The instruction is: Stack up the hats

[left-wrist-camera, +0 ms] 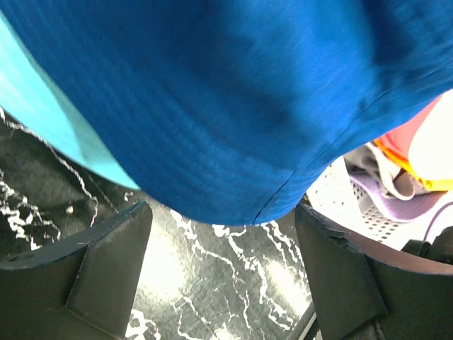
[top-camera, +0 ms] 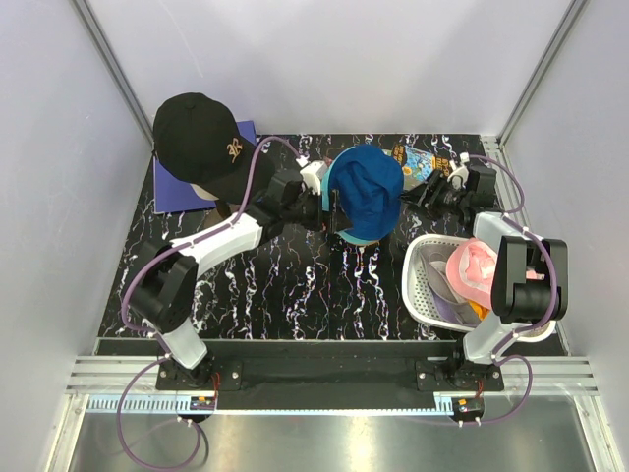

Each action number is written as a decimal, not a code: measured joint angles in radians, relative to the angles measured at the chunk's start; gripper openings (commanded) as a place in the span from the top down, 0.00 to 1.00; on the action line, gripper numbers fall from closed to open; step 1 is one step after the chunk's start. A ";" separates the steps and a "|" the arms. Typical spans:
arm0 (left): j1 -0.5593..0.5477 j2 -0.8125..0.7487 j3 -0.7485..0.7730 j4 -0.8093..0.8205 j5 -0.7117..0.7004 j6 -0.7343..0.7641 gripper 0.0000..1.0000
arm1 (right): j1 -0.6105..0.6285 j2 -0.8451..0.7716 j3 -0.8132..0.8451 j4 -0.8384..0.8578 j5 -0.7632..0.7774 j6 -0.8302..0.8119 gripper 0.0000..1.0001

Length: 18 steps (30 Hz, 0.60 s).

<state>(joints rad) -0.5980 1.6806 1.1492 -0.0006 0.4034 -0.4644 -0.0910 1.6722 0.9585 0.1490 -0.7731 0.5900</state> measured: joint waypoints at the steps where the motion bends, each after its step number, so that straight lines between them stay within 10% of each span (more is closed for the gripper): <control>1: 0.000 0.002 -0.008 0.004 0.000 0.000 0.14 | 0.000 -0.001 0.000 -0.006 0.003 -0.001 0.34; 18: 0.021 0.001 -0.137 0.270 0.083 -0.109 0.25 | 0.000 -0.036 0.000 -0.102 0.021 -0.041 0.33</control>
<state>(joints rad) -0.5766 1.6817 1.0119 0.2691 0.4862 -0.5739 -0.0906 1.6363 0.9588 0.0471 -0.7525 0.5491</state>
